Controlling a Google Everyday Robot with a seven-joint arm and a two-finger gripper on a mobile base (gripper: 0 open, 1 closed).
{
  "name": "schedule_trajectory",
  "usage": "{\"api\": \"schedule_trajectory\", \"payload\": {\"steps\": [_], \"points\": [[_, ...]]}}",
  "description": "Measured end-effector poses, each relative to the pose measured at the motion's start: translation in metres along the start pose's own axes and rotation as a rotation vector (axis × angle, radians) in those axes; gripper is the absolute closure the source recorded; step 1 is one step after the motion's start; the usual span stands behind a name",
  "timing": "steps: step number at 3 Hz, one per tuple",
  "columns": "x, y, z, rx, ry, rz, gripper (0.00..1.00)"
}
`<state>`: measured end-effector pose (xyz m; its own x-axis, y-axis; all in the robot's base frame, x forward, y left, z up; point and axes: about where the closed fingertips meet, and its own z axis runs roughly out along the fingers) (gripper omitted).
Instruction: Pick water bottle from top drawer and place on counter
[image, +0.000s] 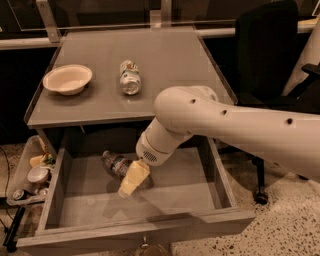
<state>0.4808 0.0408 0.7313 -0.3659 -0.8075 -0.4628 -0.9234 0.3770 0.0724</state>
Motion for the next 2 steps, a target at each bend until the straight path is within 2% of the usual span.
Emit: {"api": "schedule_trajectory", "payload": {"steps": [1,2], "points": [[-0.0073,-0.0022,0.0392,-0.038,-0.001,0.076,0.0],[-0.0078,-0.0015,0.0421,-0.043,0.0,0.086,0.0]]}}
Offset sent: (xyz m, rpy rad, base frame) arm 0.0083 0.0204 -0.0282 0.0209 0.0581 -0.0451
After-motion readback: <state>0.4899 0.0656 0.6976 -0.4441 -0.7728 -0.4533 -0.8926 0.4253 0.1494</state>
